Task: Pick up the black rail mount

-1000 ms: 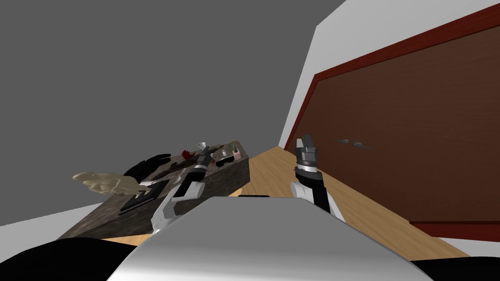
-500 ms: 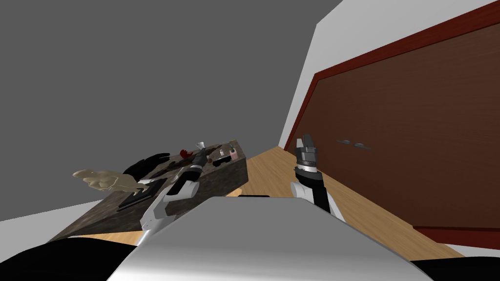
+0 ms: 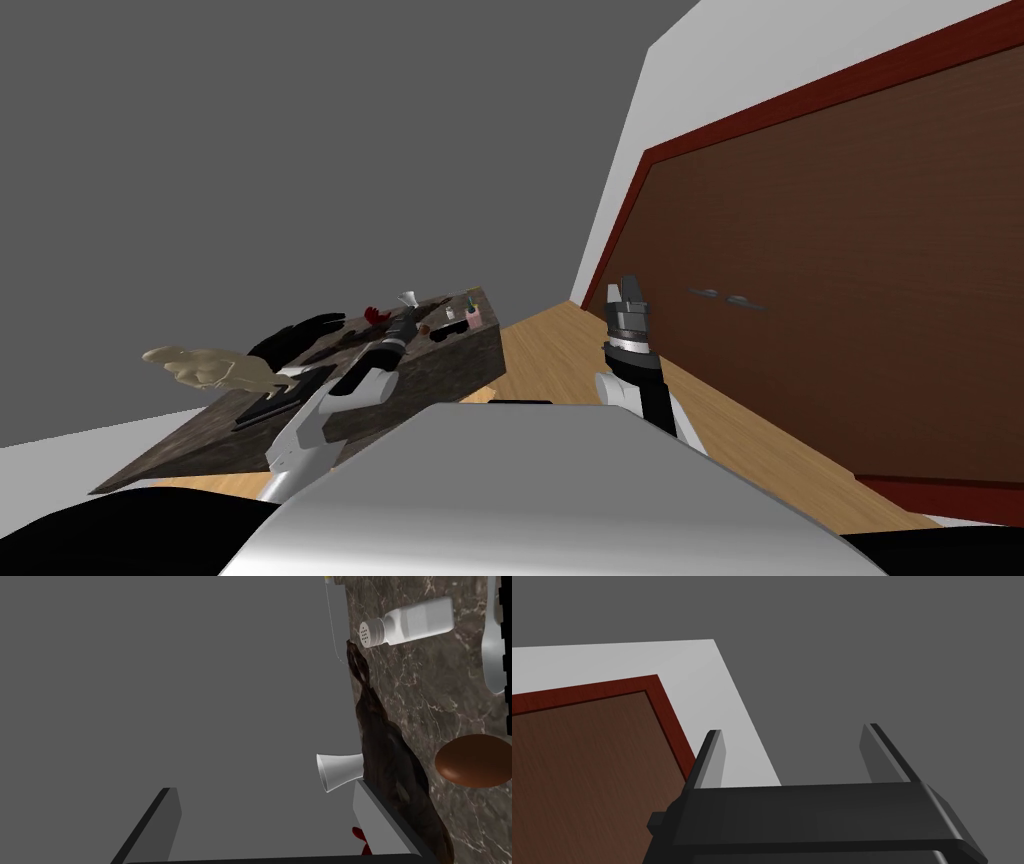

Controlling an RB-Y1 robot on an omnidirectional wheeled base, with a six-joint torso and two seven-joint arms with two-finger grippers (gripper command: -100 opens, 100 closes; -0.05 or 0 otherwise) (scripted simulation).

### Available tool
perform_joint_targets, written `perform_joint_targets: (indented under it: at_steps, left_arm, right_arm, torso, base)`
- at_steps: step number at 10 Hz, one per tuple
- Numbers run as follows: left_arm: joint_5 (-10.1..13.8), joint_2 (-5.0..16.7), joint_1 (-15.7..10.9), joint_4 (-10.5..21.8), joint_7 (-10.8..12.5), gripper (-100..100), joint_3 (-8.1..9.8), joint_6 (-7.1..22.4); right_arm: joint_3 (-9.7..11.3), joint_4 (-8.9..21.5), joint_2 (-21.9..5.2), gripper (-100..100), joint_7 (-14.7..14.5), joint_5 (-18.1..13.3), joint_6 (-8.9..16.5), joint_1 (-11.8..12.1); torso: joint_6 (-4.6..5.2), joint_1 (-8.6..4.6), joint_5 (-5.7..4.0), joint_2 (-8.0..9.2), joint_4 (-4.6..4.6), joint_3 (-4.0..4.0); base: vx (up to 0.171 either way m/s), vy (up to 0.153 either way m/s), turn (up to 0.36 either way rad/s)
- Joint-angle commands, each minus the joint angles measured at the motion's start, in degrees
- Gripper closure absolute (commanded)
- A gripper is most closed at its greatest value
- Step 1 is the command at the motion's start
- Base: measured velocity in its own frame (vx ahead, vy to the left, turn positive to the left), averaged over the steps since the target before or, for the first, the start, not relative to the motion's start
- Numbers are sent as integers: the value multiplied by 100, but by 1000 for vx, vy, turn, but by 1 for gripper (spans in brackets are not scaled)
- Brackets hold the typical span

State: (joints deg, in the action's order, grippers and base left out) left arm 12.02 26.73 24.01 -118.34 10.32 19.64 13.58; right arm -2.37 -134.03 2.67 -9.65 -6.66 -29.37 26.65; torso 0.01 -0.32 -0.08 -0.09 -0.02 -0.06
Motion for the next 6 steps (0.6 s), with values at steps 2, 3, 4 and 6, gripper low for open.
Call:
perform_joint_targets:
  at_steps: [2, 3, 4, 6]
  left_arm:
    - [168, 183, -22, 102, 41, -100, 169, 450]
    - [329, 343, -11, 194, 78, -100, 312, 603]
    - [329, 343, -11, 194, 78, -100, 312, 777]
    - [495, 498, 7, 286, 117, -100, 448, 1117]
  right_arm:
    - [0, 0, 0, 0, 0, 0, 0, 0]
    - [0, 0, 0, 0, 0, 0, 0, 0]
    - [0, 0, 0, 0, 0, 0, 0, 0]
    - [0, 0, 0, 0, 0, 0, 0, 0]
  torso:
    - [-1, -4, -1, 1, 1, 1]
    - [0, -1, 0, -1, 0, 0]
    - [0, -4, -1, -4, 0, -2]
    - [-1, -6, -1, -10, -2, -5]
  base:
    - [17, -97, 31]
    - [29, -103, 34]
    - [30, -87, 27]
    - [40, -99, 27]
